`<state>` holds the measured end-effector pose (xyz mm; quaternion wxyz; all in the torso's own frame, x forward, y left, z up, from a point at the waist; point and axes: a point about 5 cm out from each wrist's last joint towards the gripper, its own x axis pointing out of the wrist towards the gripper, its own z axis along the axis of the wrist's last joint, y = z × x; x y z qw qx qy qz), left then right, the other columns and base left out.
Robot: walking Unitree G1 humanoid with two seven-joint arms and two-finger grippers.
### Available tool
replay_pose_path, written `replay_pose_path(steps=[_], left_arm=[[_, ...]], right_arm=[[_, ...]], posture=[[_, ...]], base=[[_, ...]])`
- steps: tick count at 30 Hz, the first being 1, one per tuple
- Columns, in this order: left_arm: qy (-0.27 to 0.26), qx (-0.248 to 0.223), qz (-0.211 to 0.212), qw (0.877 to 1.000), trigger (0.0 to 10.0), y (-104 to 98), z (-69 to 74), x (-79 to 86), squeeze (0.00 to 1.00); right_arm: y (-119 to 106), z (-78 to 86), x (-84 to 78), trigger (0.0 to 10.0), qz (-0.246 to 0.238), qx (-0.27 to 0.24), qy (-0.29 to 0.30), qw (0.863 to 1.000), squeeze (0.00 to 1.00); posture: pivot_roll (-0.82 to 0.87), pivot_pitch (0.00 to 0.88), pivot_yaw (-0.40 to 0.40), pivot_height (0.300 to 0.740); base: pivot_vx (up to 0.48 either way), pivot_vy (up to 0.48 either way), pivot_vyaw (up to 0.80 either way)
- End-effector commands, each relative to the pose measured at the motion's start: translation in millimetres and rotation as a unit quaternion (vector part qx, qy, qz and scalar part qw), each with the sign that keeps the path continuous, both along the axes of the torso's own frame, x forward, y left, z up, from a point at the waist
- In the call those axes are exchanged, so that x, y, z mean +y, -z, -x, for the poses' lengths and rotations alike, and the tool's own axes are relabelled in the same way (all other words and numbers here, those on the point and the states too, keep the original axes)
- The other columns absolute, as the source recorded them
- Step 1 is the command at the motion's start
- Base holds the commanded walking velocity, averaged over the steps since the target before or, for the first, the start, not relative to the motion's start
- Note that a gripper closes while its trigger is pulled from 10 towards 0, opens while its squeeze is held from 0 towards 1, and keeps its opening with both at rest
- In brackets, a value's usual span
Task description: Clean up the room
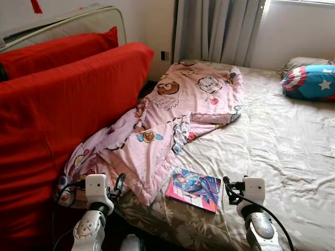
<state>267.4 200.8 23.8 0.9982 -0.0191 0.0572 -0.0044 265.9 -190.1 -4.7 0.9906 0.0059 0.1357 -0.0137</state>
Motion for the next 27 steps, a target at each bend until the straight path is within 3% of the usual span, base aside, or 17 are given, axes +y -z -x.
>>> replay_pose_path(steps=[1,20,23,27], left_arm=[[-0.005,0.0,-0.001,1.0,10.0,-1.6,-1.3,3.3,0.0],[-0.005,0.0,-0.001,1.0,10.0,-1.6,-1.2,3.5,0.0],[-0.003,-0.006,0.004,1.0,10.0,-6.2,-10.0,-0.9,0.0],[-0.001,-0.014,0.014,1.0,10.0,-9.7,-15.5,-8.4,0.0]], right_arm=[[0.2,0.1,0.1,10.0,-0.002,0.0,0.001,1.0,0.0],[0.2,0.1,0.4,10.0,-0.003,0.0,0.001,1.0,0.0],[-1.5,-3.7,-5.1,10.0,0.009,0.009,0.0,1.0,0.0],[-11.7,-11.1,-10.6,10.0,0.01,-0.016,-0.001,1.0,0.0]], posture=[[-0.01,0.0,-0.007,0.646],[-0.01,0.0,-0.006,0.646],[-0.03,0.0,-0.011,0.632],[-0.06,0.0,-0.023,0.632]], base=[[0.0,0.0,0.0],[0.0,0.0,0.0],[0.0,0.0,0.0],[0.0,0.0,0.0]])
